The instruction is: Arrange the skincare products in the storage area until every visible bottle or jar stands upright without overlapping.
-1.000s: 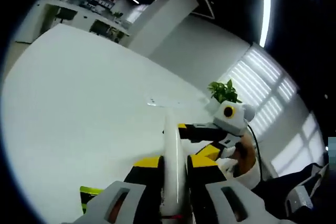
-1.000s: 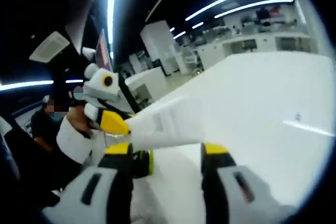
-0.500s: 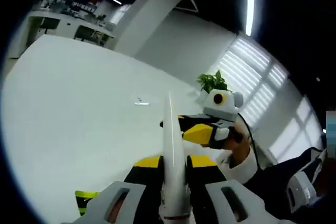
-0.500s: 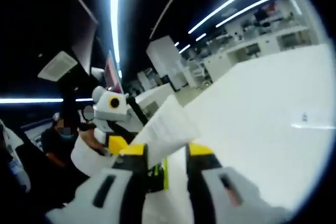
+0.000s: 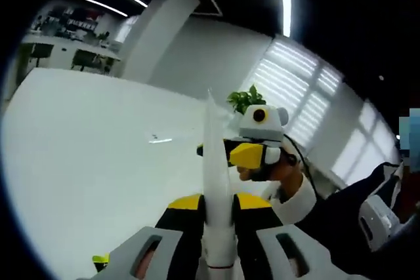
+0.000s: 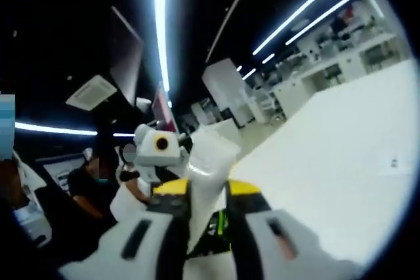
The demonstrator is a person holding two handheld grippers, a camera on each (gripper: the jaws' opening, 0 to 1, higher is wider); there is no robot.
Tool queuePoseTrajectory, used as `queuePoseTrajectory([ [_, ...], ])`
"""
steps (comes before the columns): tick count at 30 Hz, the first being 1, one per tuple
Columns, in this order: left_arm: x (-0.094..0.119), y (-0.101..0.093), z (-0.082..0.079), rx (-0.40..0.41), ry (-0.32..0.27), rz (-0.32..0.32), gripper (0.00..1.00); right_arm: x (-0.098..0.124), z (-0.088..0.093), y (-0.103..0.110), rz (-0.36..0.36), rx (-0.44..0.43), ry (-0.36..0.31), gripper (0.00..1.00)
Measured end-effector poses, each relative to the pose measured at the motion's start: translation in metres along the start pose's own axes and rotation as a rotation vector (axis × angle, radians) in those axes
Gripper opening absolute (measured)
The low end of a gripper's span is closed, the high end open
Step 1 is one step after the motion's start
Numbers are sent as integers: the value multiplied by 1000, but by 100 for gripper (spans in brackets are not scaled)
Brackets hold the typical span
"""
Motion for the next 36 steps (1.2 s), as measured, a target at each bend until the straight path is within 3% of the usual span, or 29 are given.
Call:
queuePoseTrajectory([
  [5,-1,-12,-4,-98,-4,29,17,1,-15,21,-56,46,-35,14],
  [9,-1,-22,-10,-131,-23,59,17,3,-25,35,-57,138,-29,13],
  [13,0,-34,-13,-190,-40,93,17,5,-31,55,-69,302,-20,12],
  [22,4,-61,-29,-231,-86,110,17,15,-52,81,2,399,-13,12],
  [27,3,-75,-33,-308,-83,107,17,26,-57,94,24,460,31,11],
  [32,-5,-86,-33,-369,-70,100,17,42,-62,100,80,646,85,12],
  [36,-15,-97,-31,-390,-49,120,17,53,-64,105,102,709,123,13],
])
Point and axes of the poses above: the point that each gripper's makers call its tool centre point, and the gripper's own axes: x roughly backward along the fingers, y roughly to its left, z roughly out of its underside, the point moved 1 cm from there along x, roughly backward along the fingers, and after that the axes turned 3 degrees about y, right-handed, at the moved point
